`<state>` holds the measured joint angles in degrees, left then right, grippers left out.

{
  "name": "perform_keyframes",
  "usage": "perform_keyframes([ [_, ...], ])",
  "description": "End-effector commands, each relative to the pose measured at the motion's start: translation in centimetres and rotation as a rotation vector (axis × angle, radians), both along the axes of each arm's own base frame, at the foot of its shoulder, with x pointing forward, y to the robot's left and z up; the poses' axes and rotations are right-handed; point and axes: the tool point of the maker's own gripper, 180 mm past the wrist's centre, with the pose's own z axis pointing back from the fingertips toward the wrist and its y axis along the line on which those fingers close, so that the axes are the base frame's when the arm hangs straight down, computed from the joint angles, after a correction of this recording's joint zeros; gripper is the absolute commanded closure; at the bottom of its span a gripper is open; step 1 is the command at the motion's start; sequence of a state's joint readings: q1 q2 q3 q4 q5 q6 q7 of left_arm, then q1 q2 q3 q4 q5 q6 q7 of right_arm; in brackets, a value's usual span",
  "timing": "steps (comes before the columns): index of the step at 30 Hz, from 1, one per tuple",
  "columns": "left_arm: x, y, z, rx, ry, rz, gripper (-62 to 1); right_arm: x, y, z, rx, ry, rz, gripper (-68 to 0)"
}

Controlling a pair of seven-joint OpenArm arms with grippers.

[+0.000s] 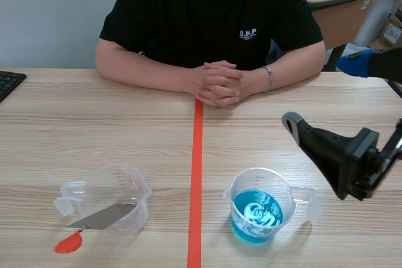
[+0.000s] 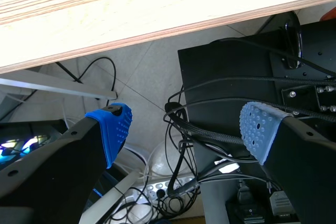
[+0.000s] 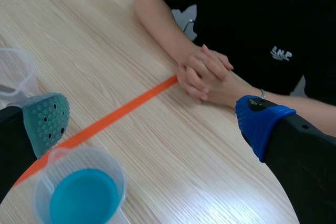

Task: Do the redox reaction experiment.
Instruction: 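Return to the home posture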

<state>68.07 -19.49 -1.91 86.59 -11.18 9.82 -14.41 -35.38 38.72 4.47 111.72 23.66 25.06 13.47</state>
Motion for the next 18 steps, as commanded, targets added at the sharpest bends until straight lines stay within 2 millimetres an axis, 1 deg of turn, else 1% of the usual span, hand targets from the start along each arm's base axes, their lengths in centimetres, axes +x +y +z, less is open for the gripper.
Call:
perform_keyframes([
  [1,0.2,0.1,0.3,0.001,-0.008,-0.028,-45.6,-0.1,0.2,1.4,0.025,-0.033,0.004,-67.9],
  [4,1.1,0.3,0.8,0.008,-0.038,-0.081,-45.6,-0.4,-0.4,1.8,0.036,-0.028,-0.016,-67.9],
  [7,2.8,0.1,2.0,0.003,-0.109,-0.149,-45.6,-0.9,-0.2,2.0,0.034,-0.024,-0.012,-67.9],
  [14,7.8,-0.1,4.0,0.022,-0.239,-0.287,-45.6,-2.0,0.9,2.3,0.029,-0.005,-0.005,-67.9],
  [18,11.2,0.2,5.2,0.057,-0.317,-0.366,-45.6,-1.8,0.8,2.2,0.011,0.001,-0.021,-67.9],
])
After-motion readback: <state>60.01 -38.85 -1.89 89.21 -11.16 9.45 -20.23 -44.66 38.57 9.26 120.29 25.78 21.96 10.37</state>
